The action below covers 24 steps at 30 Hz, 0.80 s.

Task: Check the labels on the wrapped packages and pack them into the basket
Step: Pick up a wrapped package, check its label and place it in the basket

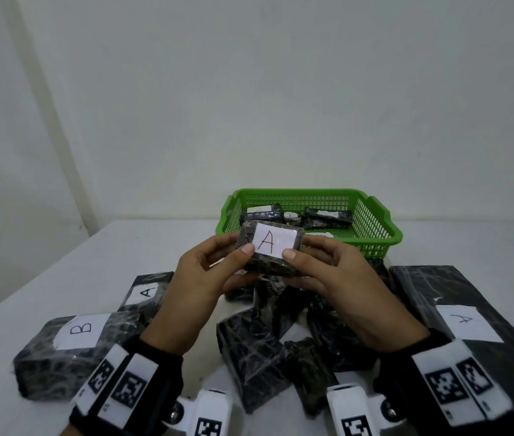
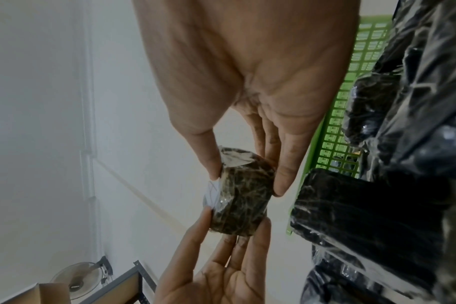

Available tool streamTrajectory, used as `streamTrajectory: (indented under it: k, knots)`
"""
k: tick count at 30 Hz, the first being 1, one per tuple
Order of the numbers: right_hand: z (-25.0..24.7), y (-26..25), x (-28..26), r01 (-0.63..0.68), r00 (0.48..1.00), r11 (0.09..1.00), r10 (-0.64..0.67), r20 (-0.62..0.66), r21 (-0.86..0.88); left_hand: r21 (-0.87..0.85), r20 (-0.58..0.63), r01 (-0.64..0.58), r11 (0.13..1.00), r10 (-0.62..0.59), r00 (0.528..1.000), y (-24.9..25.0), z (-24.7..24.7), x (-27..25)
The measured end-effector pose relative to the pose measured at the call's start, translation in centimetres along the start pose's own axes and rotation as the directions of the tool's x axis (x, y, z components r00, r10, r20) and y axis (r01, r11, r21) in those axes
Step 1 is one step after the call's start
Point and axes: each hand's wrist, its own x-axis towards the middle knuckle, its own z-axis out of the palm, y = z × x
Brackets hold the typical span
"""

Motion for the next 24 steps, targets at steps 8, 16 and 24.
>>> streamTrajectory:
  k: [8,16,24]
  knots:
    - [-0.3,-0.5,0.9,-0.070,0.997,0.997,0.071,-0.021,0.011,0.081,0.005,0.089,0.993,-0.090,0.996,0.8,0.4,0.6]
    - [-0.4,-3.6,6.9,-0.101,0.994,0.994,0.099,-0.055,-0.038,0.360,-0.013,0.044,0.932,-0.042,0.999,4.1,-0.7,7.3]
    - [0.1,-3.5,16.4,-0.309,0.949,0.908,0.276,-0.150,-0.283,0.717,-0.230,0.302,0.629,-0.196,0.953,0.7,-3.2,19.0]
